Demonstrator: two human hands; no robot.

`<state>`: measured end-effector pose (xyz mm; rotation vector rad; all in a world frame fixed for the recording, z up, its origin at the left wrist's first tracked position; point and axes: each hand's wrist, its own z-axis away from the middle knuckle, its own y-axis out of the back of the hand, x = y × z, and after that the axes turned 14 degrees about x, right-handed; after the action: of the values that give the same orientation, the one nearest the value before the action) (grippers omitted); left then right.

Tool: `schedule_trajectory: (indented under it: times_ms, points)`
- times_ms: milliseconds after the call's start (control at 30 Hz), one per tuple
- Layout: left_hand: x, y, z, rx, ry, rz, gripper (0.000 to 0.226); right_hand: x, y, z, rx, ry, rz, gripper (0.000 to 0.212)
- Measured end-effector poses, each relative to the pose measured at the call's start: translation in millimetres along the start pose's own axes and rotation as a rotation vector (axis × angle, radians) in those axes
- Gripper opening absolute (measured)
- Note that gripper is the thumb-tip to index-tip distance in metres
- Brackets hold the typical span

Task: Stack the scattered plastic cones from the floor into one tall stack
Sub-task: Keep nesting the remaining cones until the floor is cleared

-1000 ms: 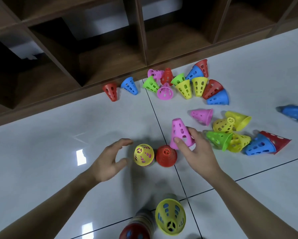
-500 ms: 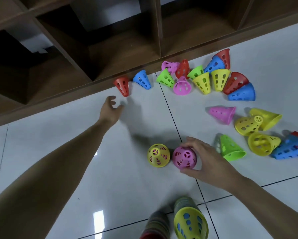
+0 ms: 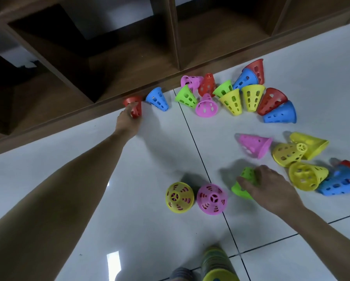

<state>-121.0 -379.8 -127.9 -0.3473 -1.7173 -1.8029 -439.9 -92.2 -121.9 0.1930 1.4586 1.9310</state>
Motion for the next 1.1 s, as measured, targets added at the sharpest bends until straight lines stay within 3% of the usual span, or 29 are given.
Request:
schedule_trajectory:
  times_ms: [133,300,433,533,700,833,1100]
  points:
    - [0,-2,1,0.017,0.021,0.031,0.038,-10,-6,1,-0.082,-0.13,-0.121,0.05]
    - [-9,-5,9,0.07,0.002,0.121,0.014,-16,-4,6,-0.06,-0.071,-0.359,0.028]
    - [-18,-6,26,0.118,-0.138,-0.125,0.005,-18,-1,12,0.0,-0.012,-0.544,0.023]
    - [-19,-7,33,0.111,-0.092,-0.06,0.02,-19,-2,16,0.034,-0.002,-0.642,0.022]
    - [3,-16,23,-0.001,-0.009,0.143,0.081,-13,-1,19,0.019,0.034,-0.733,0.026]
    - [9,-37,20,-0.127,-0.125,0.025,0.065,-9,1,23,0.063,0.072,-0.792,0.034]
    - [12,-31,52,-0.132,-0.204,0.07,0.046,-31,24,43,0.181,0.197,-1.004,0.044]
